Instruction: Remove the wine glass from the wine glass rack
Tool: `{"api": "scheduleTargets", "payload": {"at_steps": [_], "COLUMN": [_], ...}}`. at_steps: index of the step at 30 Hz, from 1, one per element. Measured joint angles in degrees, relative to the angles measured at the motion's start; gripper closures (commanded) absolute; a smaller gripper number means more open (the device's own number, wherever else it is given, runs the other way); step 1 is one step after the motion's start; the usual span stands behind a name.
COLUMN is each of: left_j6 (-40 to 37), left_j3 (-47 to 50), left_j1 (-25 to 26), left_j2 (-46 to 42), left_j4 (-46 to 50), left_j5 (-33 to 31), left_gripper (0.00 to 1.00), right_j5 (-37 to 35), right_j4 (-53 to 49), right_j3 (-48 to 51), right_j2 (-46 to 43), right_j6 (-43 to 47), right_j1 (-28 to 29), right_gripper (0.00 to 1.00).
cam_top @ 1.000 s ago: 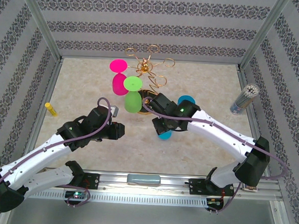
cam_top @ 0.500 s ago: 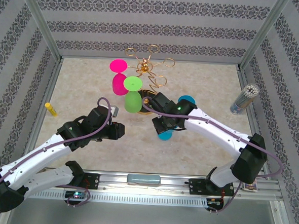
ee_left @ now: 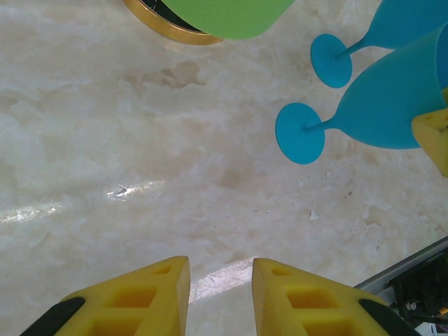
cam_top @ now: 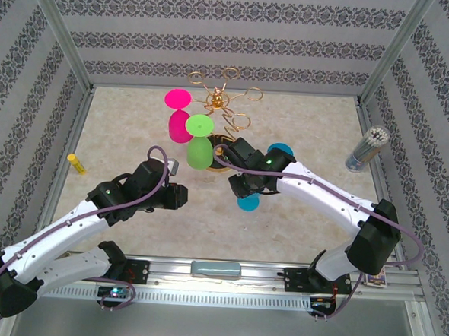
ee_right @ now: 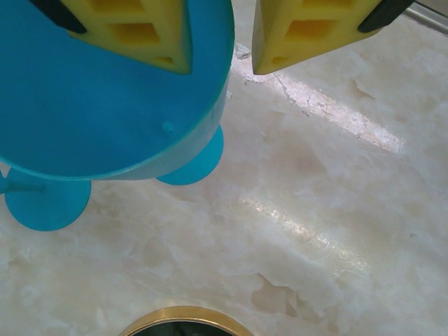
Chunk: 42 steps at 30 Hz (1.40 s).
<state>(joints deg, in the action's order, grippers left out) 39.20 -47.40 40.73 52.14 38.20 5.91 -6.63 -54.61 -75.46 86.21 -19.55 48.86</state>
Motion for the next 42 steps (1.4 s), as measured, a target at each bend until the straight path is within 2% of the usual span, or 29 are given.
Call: {"api": "scheduleTargets", "payload": {"at_steps": [8, 17, 21, 27, 32, 37, 42], "left_j6": [0.00, -0.02, -0.04, -0.04, -0.04, -0.04, -0.20], "left_j3": [0.00, 0.00, -0.33, -0.87, -2.73, -3.65, -4.24], "left_j1": [0.00, 0.00, 0.00, -0.57, -4.42, -10.32, -14.16], "left_j2": [0.00, 0.63, 0.61, -1.40, -3.13, -4.20, -4.48], "left_j4": [0.00, 0.00, -0.02, -0.04, -0.09, -1.09, -1.92], "left_j5": [0.00, -0.20, -0.17, -0.15, 1.62, 5.03, 7.67], "left_gripper": [0.70, 0.70, 0.70, 0.66, 0.65, 0.65, 0.65], "right_j5": [-0.20, 0.24, 3.58, 11.74, 16.87, 21.11, 22.86], "right_j4": [-1.14, -1.22, 1.70, 10.10, 19.19, 28.50, 34.51], "right_j3": [-1.36, -3.78, -3.26, -1.27, 0.81, 3.41, 3.58], "right_j2": [-1.01, -10.32, -15.43, -21.33, -21.20, -19.69, -16.28], "right_j6": [0.04, -0.70, -2.89, -7.74, -12.28, -17.49, -20.72], "right_j1": [0.00, -0.52, -3.10, -5.99, -5.99, -6.01, -6.01], "right_gripper": [0.59, 0.55, 0.46, 0.40, 0.36, 0.35, 0.37]}}
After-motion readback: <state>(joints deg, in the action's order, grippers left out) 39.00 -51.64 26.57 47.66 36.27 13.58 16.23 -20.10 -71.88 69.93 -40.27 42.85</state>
